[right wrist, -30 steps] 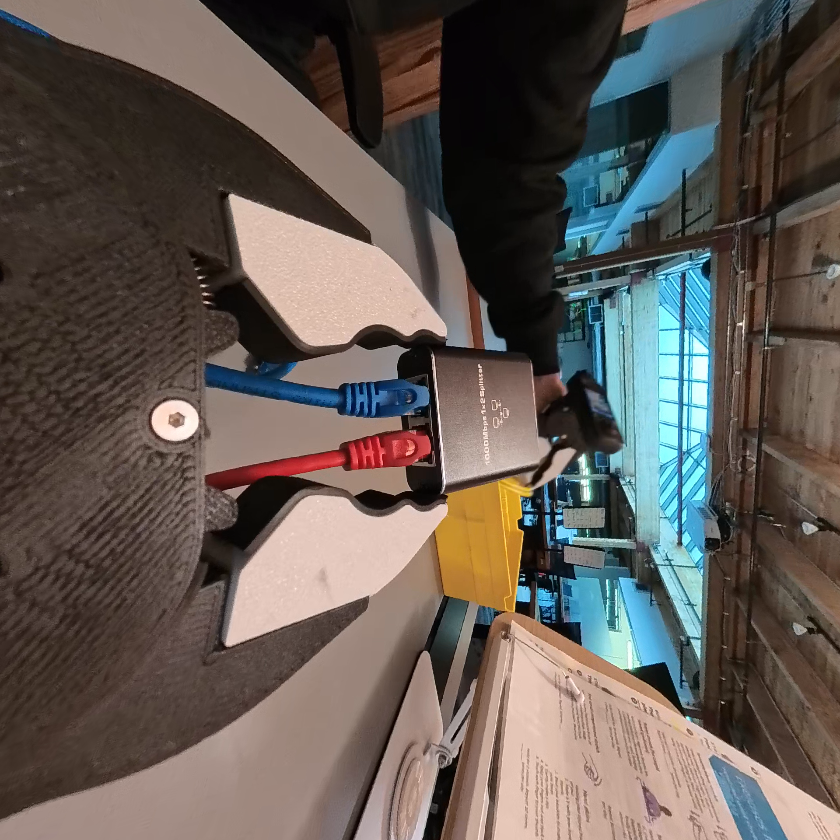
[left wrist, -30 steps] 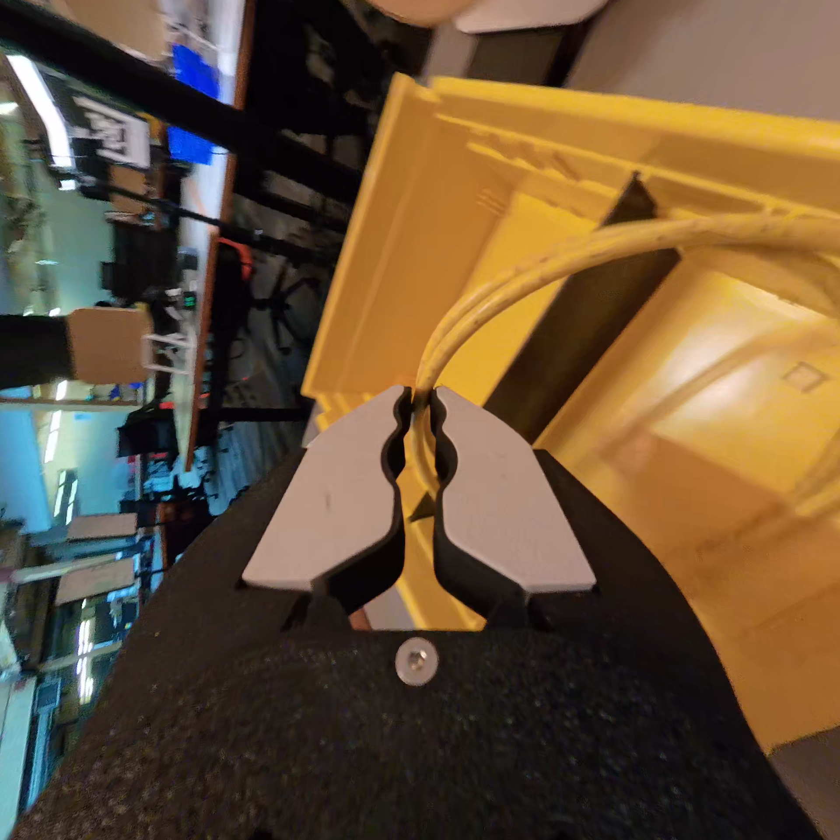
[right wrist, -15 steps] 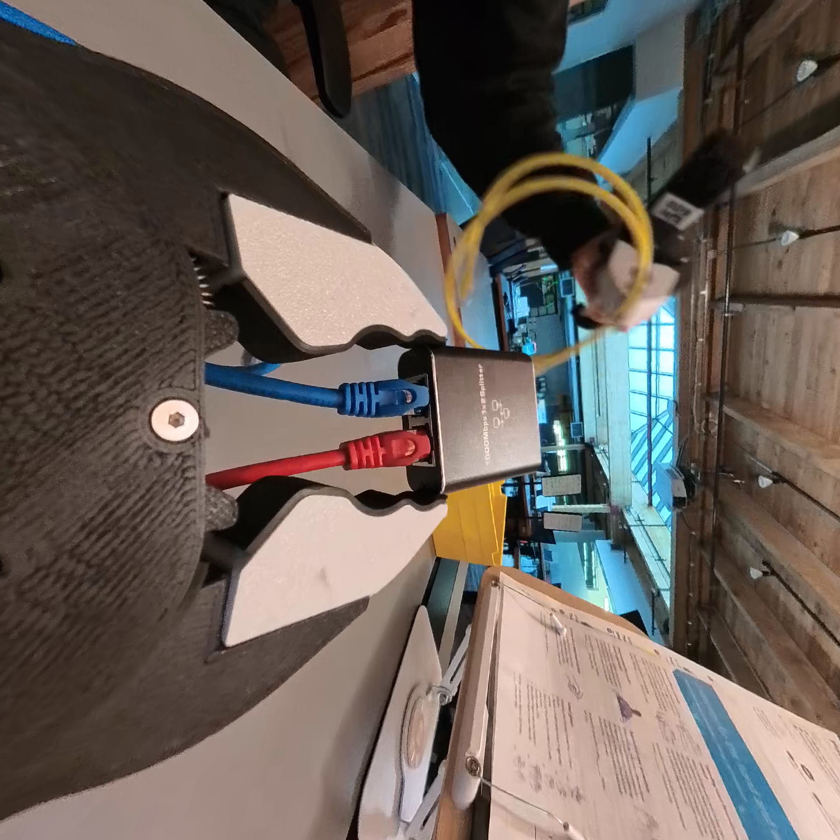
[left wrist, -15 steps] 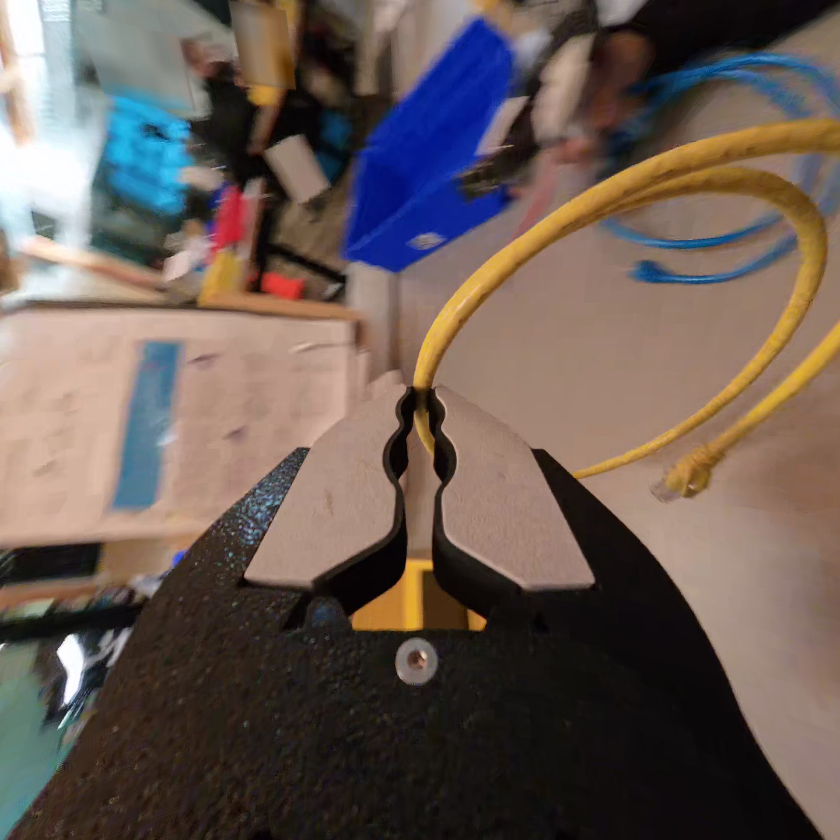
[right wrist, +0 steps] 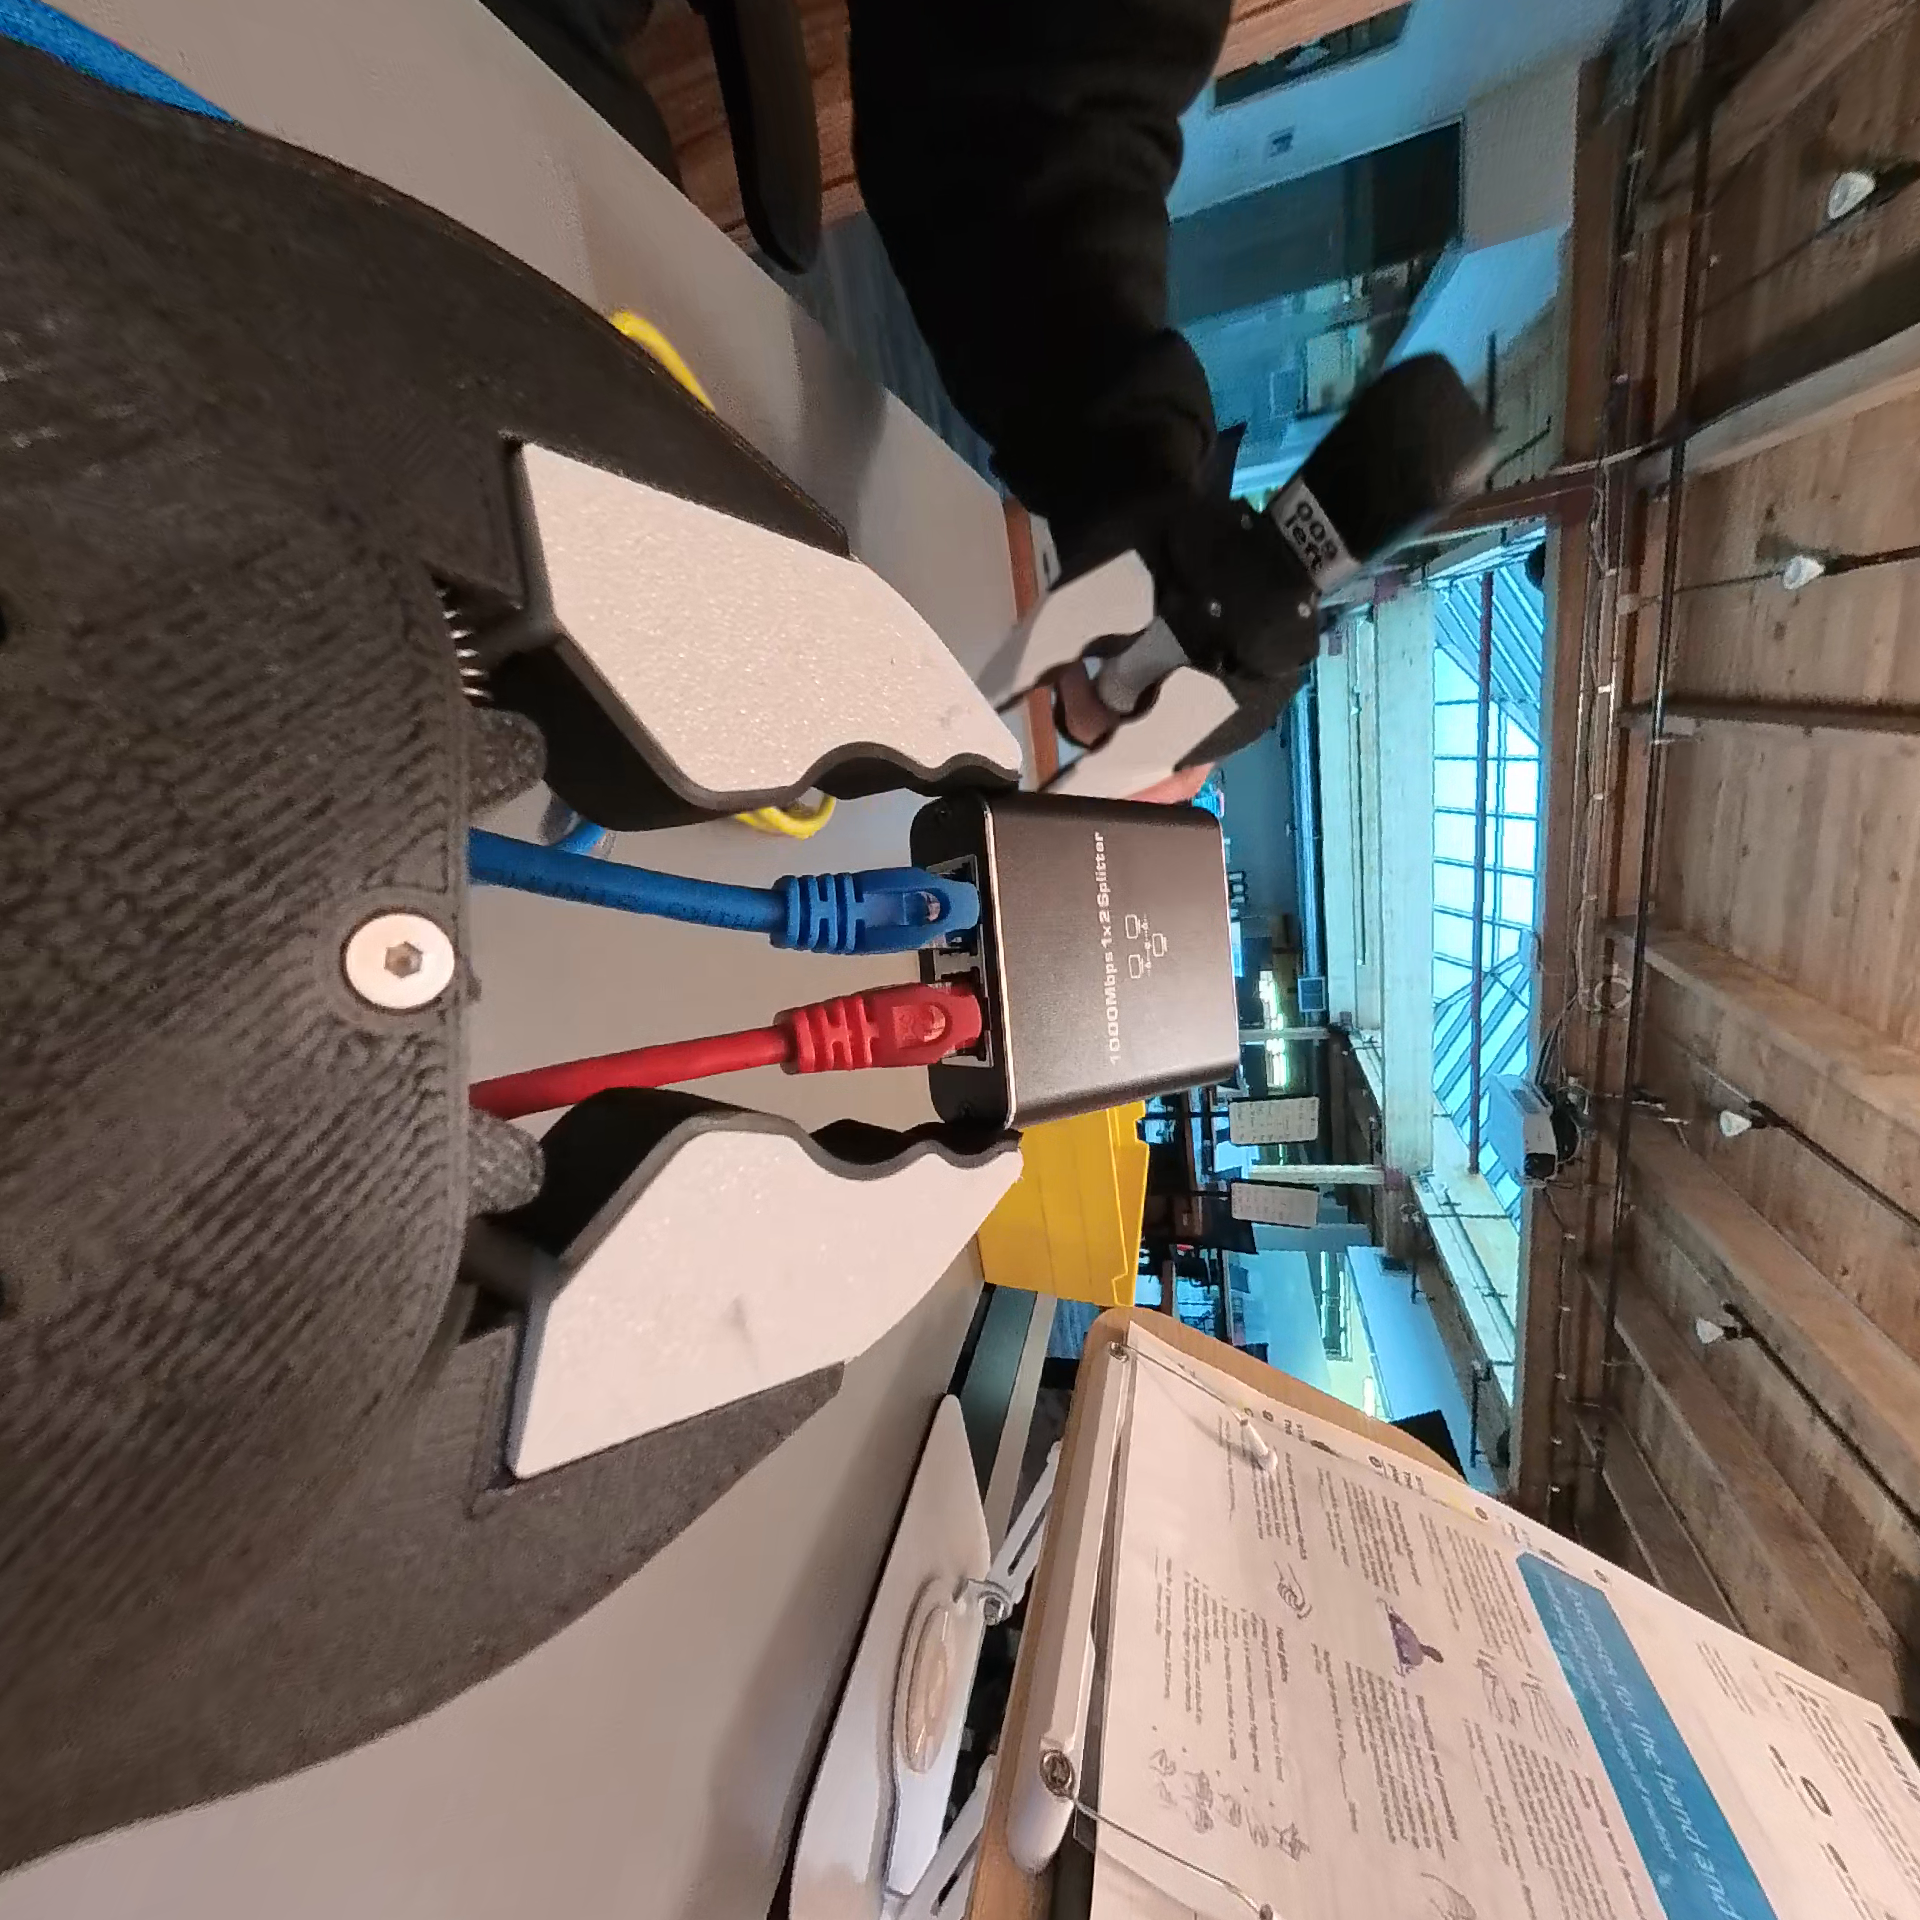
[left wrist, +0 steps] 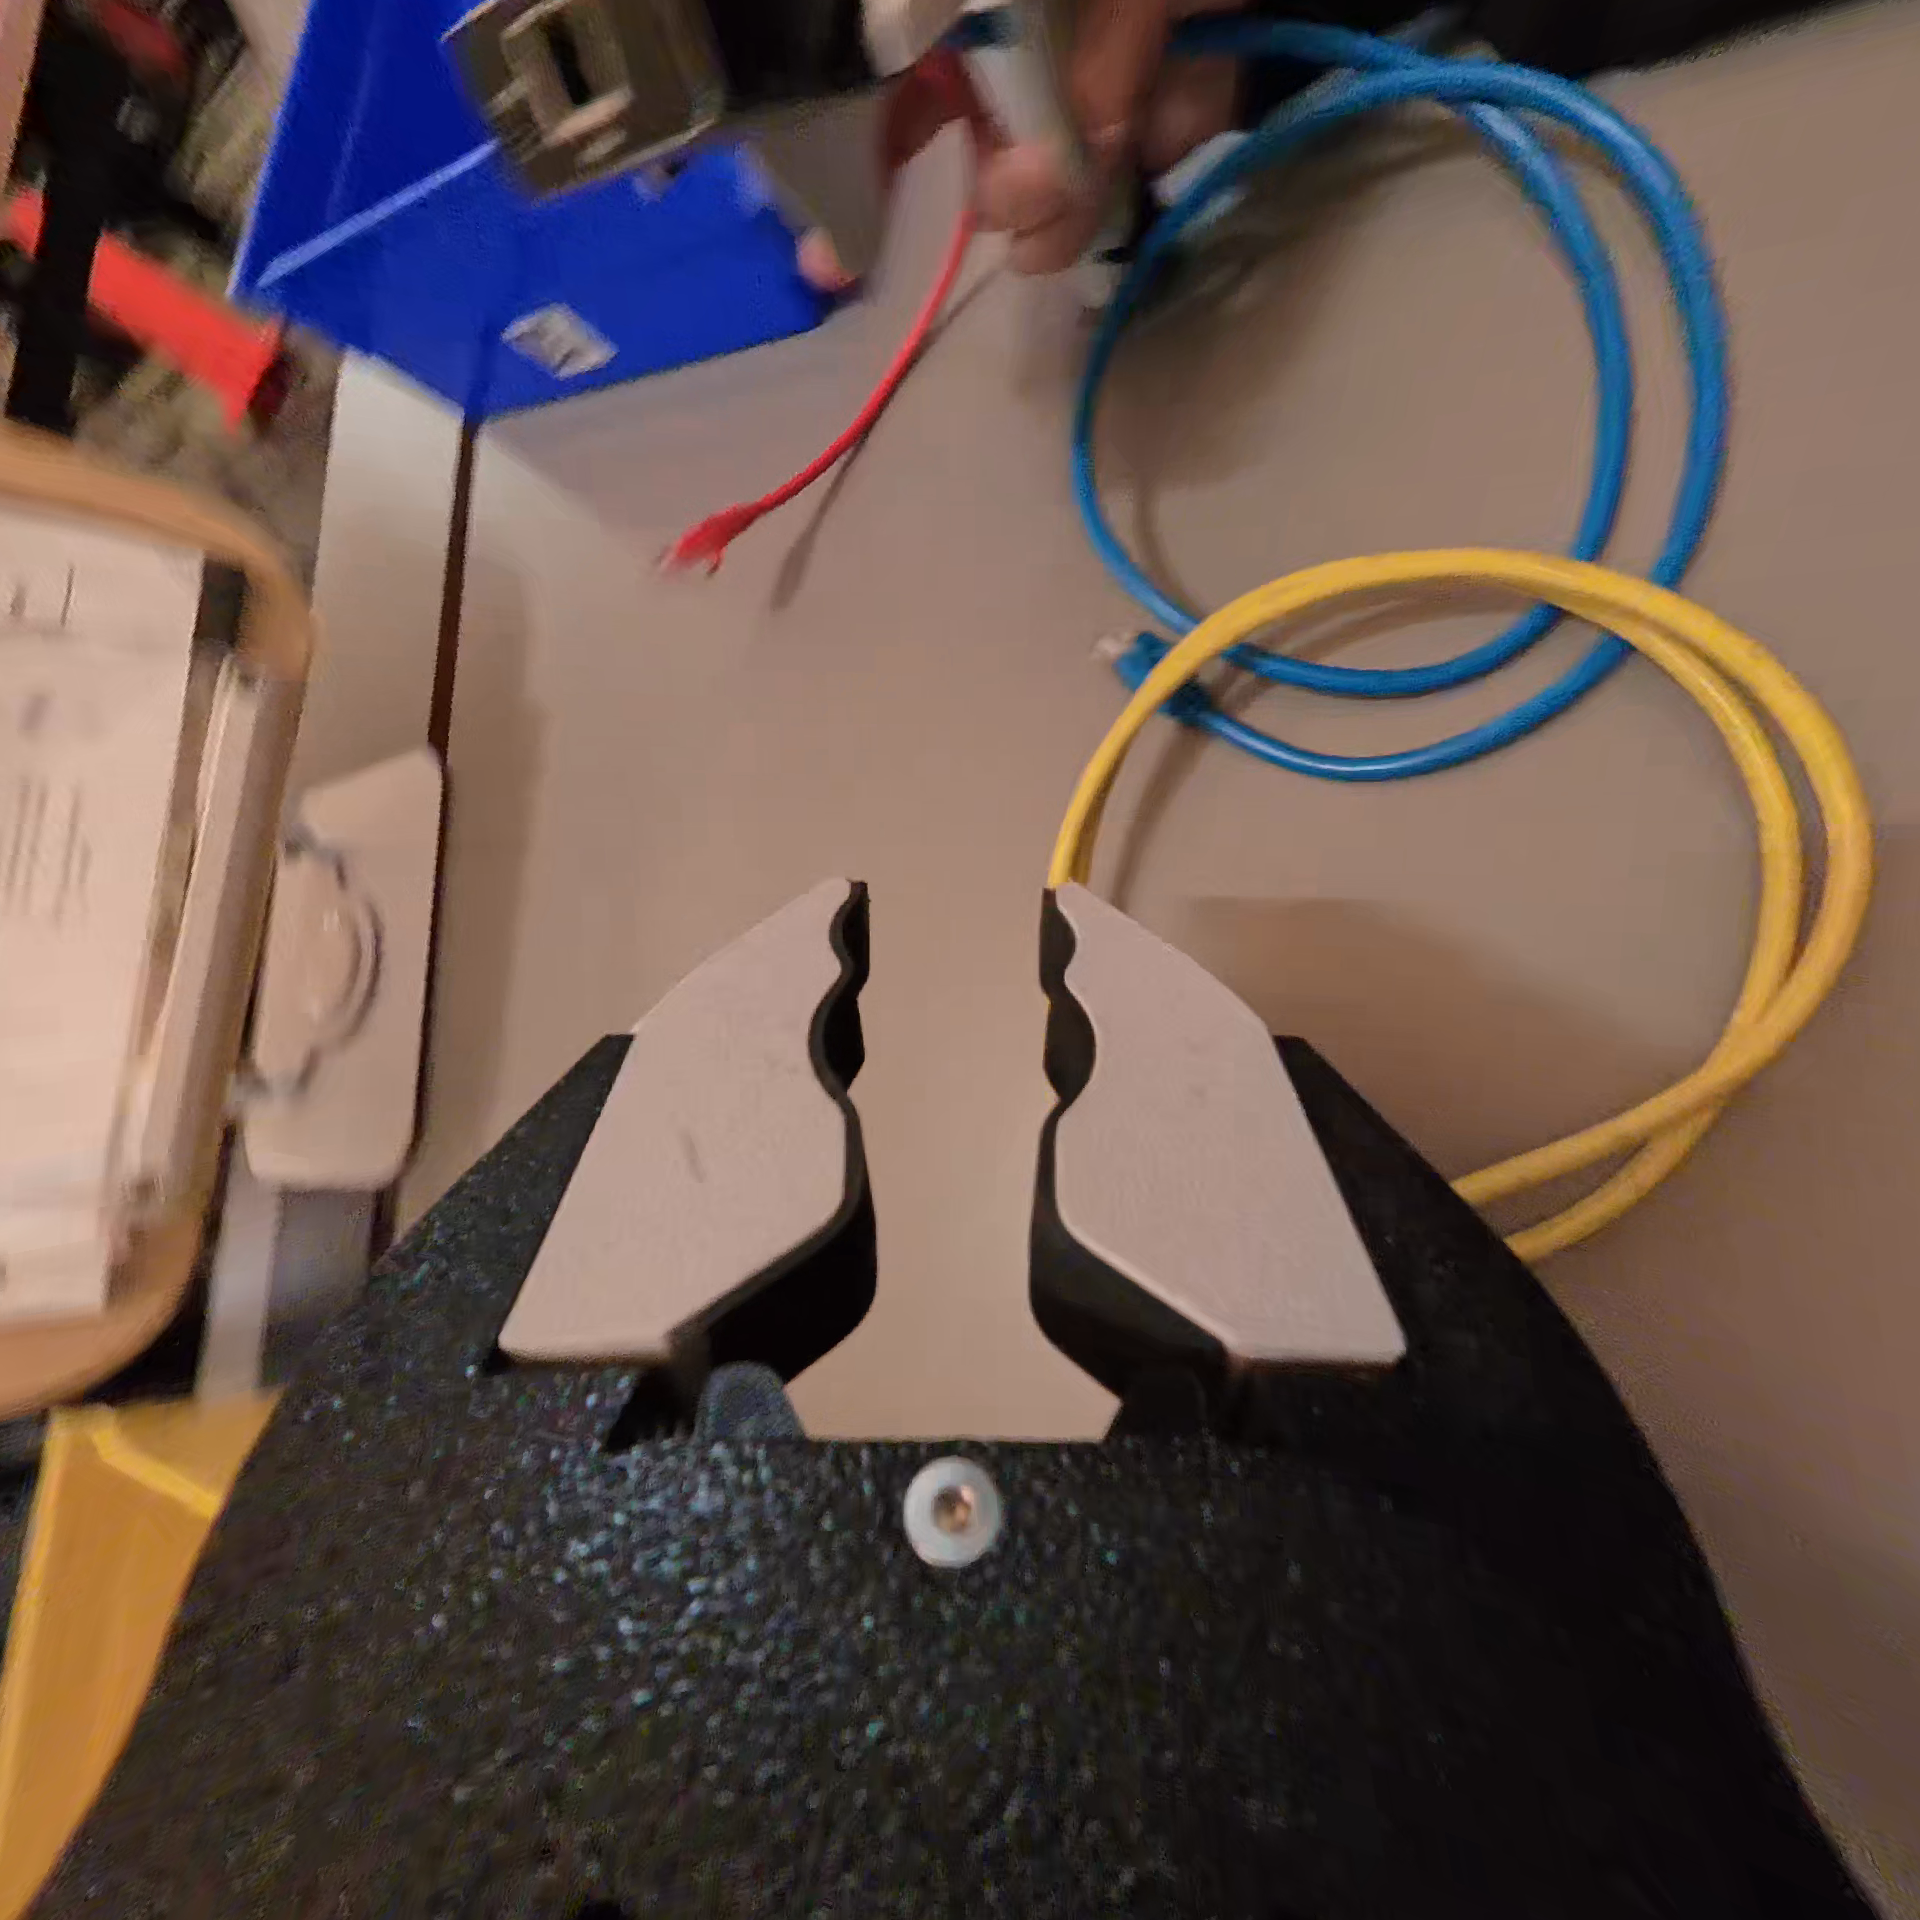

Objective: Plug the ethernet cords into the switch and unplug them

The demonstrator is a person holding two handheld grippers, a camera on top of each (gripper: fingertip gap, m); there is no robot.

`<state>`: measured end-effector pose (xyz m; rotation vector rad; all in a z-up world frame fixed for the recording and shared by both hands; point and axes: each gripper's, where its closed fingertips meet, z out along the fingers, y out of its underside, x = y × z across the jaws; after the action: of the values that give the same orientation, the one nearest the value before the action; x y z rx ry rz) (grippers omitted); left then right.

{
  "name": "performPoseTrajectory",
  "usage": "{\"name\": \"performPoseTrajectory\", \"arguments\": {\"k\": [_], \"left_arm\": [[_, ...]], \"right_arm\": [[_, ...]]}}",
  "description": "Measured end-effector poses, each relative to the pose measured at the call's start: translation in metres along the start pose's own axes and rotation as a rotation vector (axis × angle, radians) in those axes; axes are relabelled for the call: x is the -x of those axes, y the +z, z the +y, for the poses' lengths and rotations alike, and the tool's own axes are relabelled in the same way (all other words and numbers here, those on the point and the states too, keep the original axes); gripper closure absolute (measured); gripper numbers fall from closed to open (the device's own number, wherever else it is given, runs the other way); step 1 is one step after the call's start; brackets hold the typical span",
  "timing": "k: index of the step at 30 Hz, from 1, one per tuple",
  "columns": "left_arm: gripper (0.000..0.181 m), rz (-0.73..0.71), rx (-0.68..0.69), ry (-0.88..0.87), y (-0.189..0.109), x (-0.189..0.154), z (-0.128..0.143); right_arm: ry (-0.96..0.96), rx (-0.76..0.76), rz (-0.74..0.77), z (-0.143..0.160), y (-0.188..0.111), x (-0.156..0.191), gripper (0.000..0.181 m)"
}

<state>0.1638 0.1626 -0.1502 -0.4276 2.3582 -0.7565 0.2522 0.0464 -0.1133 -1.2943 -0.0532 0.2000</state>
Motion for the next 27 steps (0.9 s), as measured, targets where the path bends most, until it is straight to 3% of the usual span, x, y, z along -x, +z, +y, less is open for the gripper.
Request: {"name": "performPoseTrajectory", "arguments": {"k": [2, 5, 11, 14, 17, 20, 23, 27], "left_arm": [[0.146, -0.106, 0.051, -0.266, -0.016, 0.009, 0.016], [0.144, -0.155, 0.083, -0.667, -0.034, -0.021, 0.031], [0.139, -0.203, 0.134, -0.959, -0.022, -0.116, 0.035], [0.136, -0.327, 0.223, -0.933, -0.015, -0.121, 0.045], [0.129, -0.347, 0.35, -0.9, -0.003, -0.128, 0.062], [0.127, -0.387, 0.344, -0.894, -0.002, -0.123, 0.068], [0.157, -0.332, 0.307, -0.86, 0.0, -0.121, 0.071], [0.166, -0.267, 0.303, -0.568, -0.007, -0.105, 0.083]], "right_arm": [[-0.001, 0.002, -0.002, 0.0, 0.0, 0.0, 0.12], [-0.002, 0.014, -0.008, 0.002, 0.001, 0.001, 0.12], [0.0, 0.019, -0.012, 0.002, 0.002, 0.002, 0.12], [0.004, 0.005, -0.015, 0.001, 0.0, 0.002, 0.12], [0.008, -0.009, -0.037, -0.001, -0.001, 0.004, 0.12], [0.007, -0.022, -0.063, -0.003, -0.002, 0.008, 0.12], [0.005, -0.012, -0.065, -0.001, -0.001, 0.008, 0.12], [-0.013, 0.005, -0.072, 0.001, 0.0, 0.011, 0.12]]}}
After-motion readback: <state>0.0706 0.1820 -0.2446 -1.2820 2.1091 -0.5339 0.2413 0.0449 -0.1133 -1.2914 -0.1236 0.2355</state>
